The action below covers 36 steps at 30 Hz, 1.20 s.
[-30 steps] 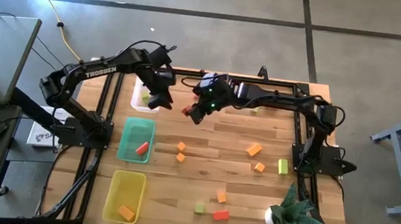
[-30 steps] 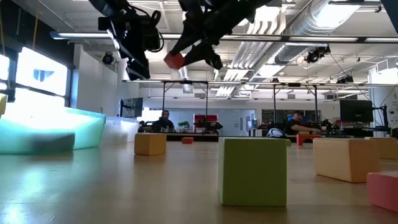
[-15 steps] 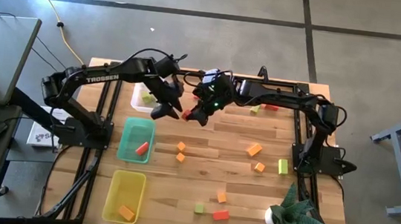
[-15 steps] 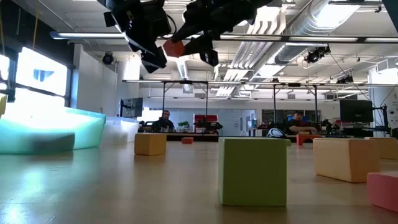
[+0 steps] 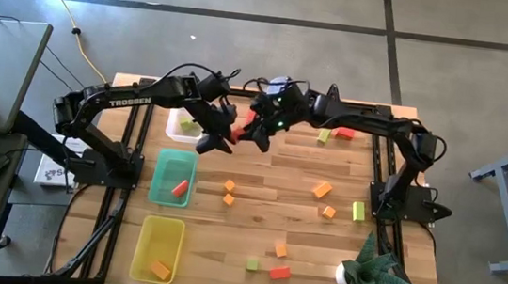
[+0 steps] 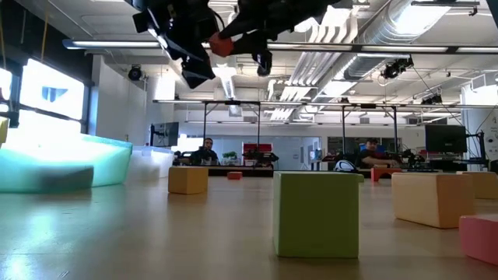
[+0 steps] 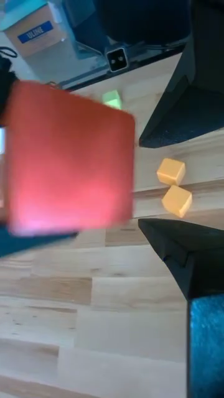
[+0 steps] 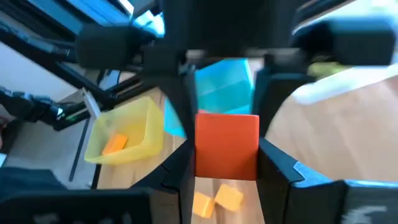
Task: Sort & place blocks by color
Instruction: Put the orange cube block into the blue bin
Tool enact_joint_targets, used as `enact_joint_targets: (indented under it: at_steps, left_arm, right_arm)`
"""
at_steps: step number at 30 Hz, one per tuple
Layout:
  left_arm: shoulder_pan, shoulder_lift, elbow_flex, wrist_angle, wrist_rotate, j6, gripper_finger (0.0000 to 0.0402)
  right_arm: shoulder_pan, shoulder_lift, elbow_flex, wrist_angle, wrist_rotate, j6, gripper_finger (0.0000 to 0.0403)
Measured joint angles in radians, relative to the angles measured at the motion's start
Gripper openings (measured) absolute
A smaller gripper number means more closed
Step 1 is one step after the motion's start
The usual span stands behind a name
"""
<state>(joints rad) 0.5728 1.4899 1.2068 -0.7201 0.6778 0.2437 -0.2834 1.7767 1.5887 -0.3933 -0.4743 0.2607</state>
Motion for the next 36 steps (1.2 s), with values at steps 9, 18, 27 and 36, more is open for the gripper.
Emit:
enact_joint_targets:
  at_steps: [9,18,27,36]
  left_arm:
    - [0.000,0.000,0.000,0.170,0.080,-0.148,0.0186]
    - [0.013,0.001,-0.001,0.201,0.078,-0.163,0.0186]
    - [0.015,0.001,-0.001,0.213,0.065,-0.163,0.0137]
    - [0.015,0.001,-0.001,0.216,0.064,-0.163,0.0104]
  right_arm:
    - [-0.004,-0.006,0.000,-0.002,-0.005,-0.007,0.0103]
    - [-0.004,-0.007,0.002,-0.030,-0.012,-0.008,0.0103]
    - [-0.004,-0.007,0.002,-0.032,-0.013,-0.008,0.0103]
    - [-0.004,-0.008,0.002,-0.036,-0.014,-0.008,0.0106]
